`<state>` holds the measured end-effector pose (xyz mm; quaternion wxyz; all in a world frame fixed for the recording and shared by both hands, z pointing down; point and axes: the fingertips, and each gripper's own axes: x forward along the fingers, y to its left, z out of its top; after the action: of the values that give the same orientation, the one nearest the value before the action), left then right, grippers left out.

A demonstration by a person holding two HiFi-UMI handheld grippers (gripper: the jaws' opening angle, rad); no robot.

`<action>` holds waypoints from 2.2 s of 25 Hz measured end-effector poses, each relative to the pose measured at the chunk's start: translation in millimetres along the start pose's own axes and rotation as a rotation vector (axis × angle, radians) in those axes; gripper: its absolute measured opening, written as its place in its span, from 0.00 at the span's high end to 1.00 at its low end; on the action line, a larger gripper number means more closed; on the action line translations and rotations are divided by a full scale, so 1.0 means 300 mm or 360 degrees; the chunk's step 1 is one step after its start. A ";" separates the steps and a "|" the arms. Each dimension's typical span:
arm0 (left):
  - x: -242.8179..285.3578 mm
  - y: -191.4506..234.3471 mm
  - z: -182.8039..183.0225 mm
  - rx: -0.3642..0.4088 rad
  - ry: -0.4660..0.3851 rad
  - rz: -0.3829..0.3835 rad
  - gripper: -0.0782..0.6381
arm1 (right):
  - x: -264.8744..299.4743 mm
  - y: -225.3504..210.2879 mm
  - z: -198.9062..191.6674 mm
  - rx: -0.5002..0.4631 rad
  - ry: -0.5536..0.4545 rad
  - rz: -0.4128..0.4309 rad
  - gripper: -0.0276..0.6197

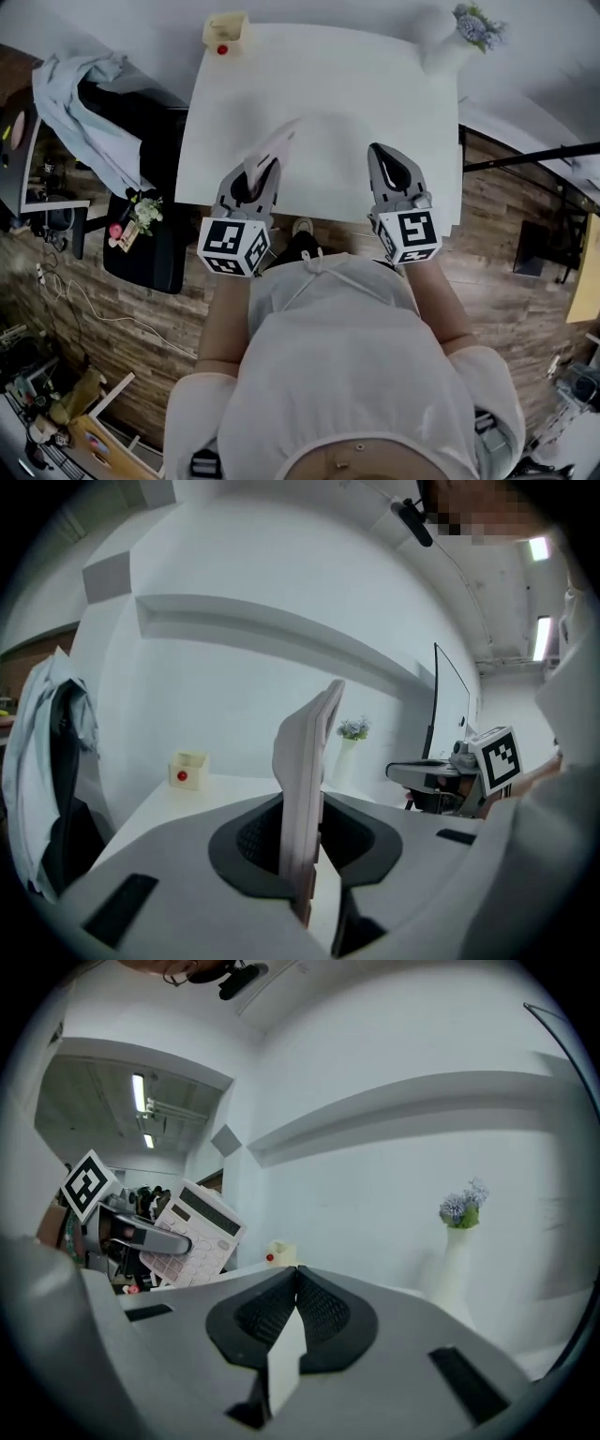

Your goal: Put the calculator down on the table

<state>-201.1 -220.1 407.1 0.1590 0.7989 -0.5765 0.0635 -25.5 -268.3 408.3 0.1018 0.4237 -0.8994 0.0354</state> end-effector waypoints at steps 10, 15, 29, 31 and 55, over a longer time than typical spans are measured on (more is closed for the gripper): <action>0.230 0.147 -0.260 -0.0213 0.0325 -0.0219 0.76 | 0.163 -0.036 -0.195 0.0137 0.0229 -0.0226 0.95; 0.290 0.180 -0.368 -0.0309 0.0470 -0.0284 0.76 | 0.190 -0.046 -0.289 0.0186 0.0343 -0.0327 0.95; 0.397 0.235 -0.477 -0.0419 0.0575 -0.0332 0.73 | 0.260 0.011 -0.392 0.0207 0.0477 -0.0308 0.95; 0.409 0.255 -0.489 -0.0431 0.0591 -0.0319 0.71 | 0.273 0.020 -0.395 0.0206 0.0483 -0.0304 0.95; 0.418 0.382 -0.544 -0.0017 0.0680 -0.0116 0.47 | 0.357 0.076 -0.432 0.0171 0.0523 -0.0257 0.95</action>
<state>-254.6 -312.4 617.1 0.2840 0.7868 -0.5006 0.2227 -89.7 -315.0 558.2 0.2270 0.4879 -0.8306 0.1437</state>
